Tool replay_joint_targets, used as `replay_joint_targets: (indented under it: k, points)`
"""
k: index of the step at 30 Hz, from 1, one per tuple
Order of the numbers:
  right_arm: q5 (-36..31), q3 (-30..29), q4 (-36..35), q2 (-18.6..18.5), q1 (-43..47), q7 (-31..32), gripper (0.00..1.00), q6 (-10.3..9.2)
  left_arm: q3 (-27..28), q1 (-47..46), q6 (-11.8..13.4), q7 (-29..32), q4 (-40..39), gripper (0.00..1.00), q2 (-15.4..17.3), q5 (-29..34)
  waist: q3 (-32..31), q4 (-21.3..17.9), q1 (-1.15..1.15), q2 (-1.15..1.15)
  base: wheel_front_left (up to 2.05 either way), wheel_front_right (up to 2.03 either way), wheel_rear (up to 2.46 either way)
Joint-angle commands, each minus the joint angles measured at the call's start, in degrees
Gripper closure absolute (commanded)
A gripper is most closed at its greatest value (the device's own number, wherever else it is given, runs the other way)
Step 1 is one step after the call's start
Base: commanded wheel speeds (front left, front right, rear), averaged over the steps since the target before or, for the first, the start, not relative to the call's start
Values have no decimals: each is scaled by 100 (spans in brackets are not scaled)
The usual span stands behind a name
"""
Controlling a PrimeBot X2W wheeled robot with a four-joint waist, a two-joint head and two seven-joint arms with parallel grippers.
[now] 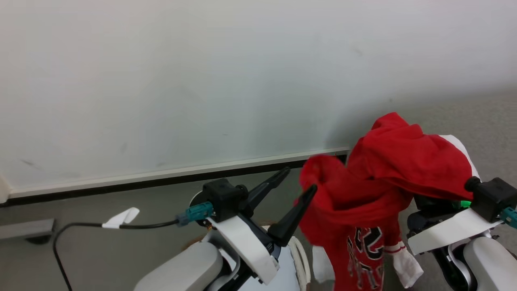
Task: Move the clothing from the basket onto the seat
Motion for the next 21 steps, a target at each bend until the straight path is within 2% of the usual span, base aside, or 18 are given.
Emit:
replay_joint_targets:
  k: [1, 13, 21]
  points:
    - [-74, -106, -72, -51, 94, -2, 100, -12, 29, 120, -7, -28, 14, 0, 65, 165, 140, -386, 0, 0, 0, 0, 0]
    - [-210, -481, -557, -48, 300, -2, 100, -12, 213, 398, -80, -33, -24, 0, 24, 748, 418, -1371, 0, 0, 0, 0, 0]
    - [-293, -757, -802, -49, 493, -2, 100, -12, 272, 553, -227, -34, -14, 0, -72, 1099, 548, -1713, 0, 0, 0, 0, 0]
